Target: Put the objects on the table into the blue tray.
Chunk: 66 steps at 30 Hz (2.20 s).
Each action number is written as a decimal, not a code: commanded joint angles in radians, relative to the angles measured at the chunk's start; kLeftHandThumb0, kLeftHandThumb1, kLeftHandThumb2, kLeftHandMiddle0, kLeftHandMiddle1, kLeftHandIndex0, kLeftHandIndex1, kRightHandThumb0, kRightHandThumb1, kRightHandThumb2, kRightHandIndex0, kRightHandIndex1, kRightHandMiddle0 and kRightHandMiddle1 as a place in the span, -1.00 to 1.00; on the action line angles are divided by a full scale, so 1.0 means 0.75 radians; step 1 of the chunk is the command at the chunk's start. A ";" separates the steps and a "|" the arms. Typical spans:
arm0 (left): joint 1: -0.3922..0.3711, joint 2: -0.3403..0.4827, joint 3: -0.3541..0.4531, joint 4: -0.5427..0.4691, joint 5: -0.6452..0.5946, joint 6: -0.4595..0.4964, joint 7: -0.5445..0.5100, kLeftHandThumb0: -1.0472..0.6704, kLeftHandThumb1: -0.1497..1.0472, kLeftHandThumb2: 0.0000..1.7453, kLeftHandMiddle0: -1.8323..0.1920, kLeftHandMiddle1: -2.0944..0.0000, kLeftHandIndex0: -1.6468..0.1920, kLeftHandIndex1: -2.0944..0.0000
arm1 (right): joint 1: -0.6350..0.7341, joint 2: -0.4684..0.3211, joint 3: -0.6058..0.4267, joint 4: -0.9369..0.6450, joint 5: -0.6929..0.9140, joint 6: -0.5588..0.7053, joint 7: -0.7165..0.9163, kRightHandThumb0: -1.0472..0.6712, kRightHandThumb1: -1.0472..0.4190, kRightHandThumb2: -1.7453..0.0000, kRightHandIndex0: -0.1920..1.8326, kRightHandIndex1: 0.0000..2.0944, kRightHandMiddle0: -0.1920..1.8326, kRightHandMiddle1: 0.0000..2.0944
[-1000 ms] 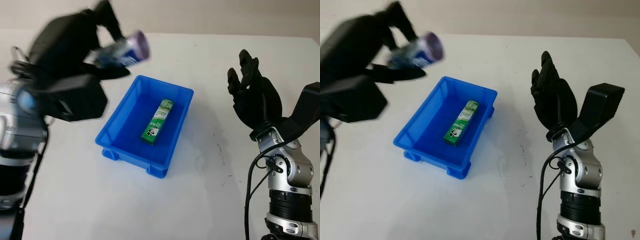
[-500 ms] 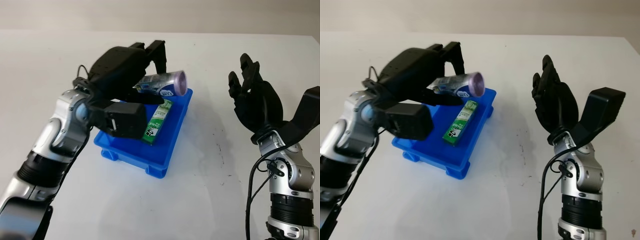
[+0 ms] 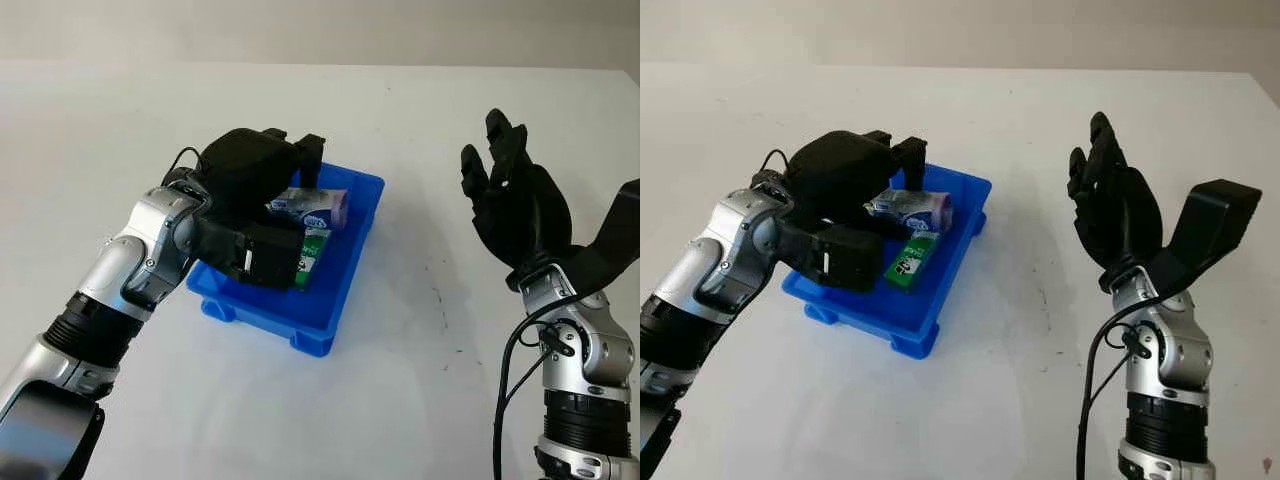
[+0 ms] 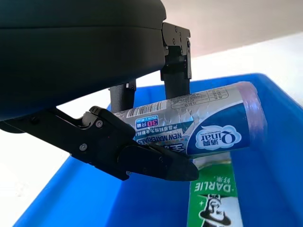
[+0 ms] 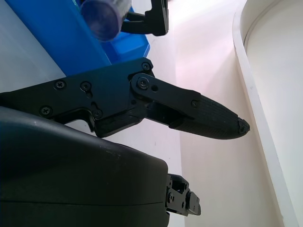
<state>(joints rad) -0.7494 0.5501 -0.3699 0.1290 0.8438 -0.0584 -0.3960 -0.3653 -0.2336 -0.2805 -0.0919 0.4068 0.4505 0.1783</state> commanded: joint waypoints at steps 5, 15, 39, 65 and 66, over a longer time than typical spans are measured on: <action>-0.029 0.064 -0.018 -0.066 0.084 0.014 -0.144 -0.73 1.00 -0.49 0.70 0.63 0.72 0.67 | -0.008 -0.014 -0.005 -0.014 0.010 0.002 0.009 -0.69 -1.00 0.14 -1.00 -1.00 -1.00 -1.00; -0.035 0.006 0.163 -0.108 -0.354 0.024 -0.232 -0.84 1.00 -0.41 1.00 1.00 1.00 1.00 | -0.019 -0.010 0.007 -0.003 -0.001 -0.004 0.004 -0.69 -1.00 0.12 -1.00 -1.00 -1.00 -1.00; 0.147 -0.135 0.838 -0.227 -1.361 0.456 -0.050 -0.79 1.00 -0.15 1.00 1.00 1.00 1.00 | -0.044 0.029 0.069 -0.031 -0.032 -0.014 -0.060 -0.69 -1.00 0.07 -1.00 -1.00 -1.00 -1.00; 0.549 -0.327 0.942 -0.164 -1.480 0.280 0.248 -0.81 1.00 -0.17 1.00 1.00 1.00 1.00 | -0.110 0.018 0.177 0.002 -0.247 -0.120 -0.053 -0.72 -1.00 0.02 -1.00 -1.00 -1.00 -1.00; 0.555 -0.336 0.934 -0.165 -1.477 0.272 0.252 -0.82 1.00 -0.18 1.00 1.00 1.00 1.00 | -0.109 0.018 0.180 0.002 -0.254 -0.123 -0.051 -0.72 -1.00 0.02 -1.00 -1.00 -1.00 -1.00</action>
<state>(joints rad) -0.3418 0.3077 0.3389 0.0076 -0.2637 0.1602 -0.2100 -0.4386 -0.2135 -0.1460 -0.0829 0.2214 0.3730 0.1381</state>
